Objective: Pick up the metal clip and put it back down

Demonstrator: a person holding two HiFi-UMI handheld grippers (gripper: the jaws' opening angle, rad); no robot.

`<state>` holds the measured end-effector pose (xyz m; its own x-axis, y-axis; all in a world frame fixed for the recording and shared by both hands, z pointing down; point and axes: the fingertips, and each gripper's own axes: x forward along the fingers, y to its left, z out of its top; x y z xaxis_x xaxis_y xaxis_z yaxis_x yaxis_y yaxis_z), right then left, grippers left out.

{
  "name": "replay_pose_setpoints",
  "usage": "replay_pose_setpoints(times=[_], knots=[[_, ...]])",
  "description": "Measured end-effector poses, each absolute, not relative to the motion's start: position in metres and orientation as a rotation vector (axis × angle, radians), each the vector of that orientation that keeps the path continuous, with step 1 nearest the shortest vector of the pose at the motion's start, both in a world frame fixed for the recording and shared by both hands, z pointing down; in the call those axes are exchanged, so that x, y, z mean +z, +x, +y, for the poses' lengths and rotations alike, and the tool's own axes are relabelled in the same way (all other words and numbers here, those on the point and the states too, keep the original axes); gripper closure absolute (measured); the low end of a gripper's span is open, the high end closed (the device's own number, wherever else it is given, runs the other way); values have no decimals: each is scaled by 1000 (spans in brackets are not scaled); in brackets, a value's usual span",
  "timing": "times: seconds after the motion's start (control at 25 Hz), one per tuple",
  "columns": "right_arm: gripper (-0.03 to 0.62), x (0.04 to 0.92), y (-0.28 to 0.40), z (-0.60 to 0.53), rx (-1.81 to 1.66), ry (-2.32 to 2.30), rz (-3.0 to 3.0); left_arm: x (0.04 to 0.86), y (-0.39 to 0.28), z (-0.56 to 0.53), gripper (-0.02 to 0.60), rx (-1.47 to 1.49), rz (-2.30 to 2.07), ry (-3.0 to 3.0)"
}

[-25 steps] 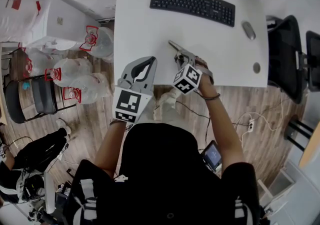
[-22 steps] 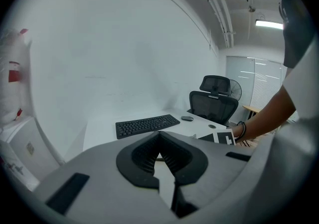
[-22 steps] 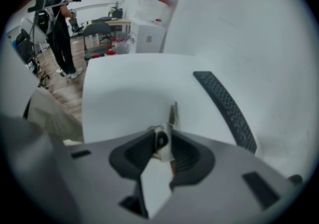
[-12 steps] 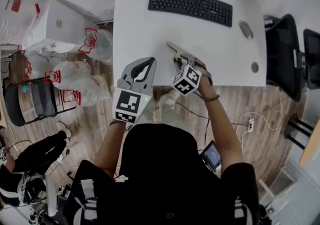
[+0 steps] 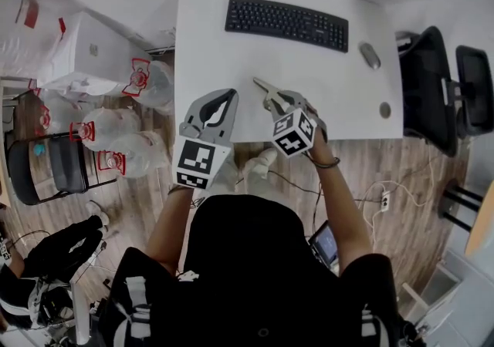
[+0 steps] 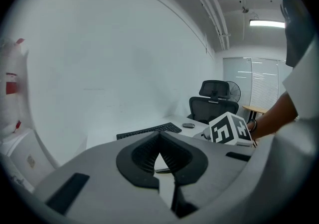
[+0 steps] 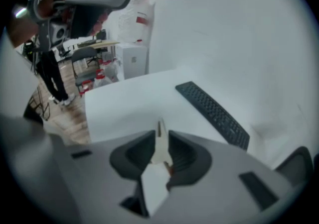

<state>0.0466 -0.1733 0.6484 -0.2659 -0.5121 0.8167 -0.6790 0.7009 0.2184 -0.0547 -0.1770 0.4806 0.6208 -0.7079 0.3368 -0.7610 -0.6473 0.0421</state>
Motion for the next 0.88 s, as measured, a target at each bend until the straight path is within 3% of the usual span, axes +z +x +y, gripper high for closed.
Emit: replay_pose_setpoints(times=[0.28, 0.88], knots=[[539, 576, 58, -189, 242, 1131, -2029, 448, -49, -191, 557, 396, -1217, 2732], [559, 405, 99, -205, 147, 1601, -2225, 360, -17, -202, 557, 239, -1180, 2939]])
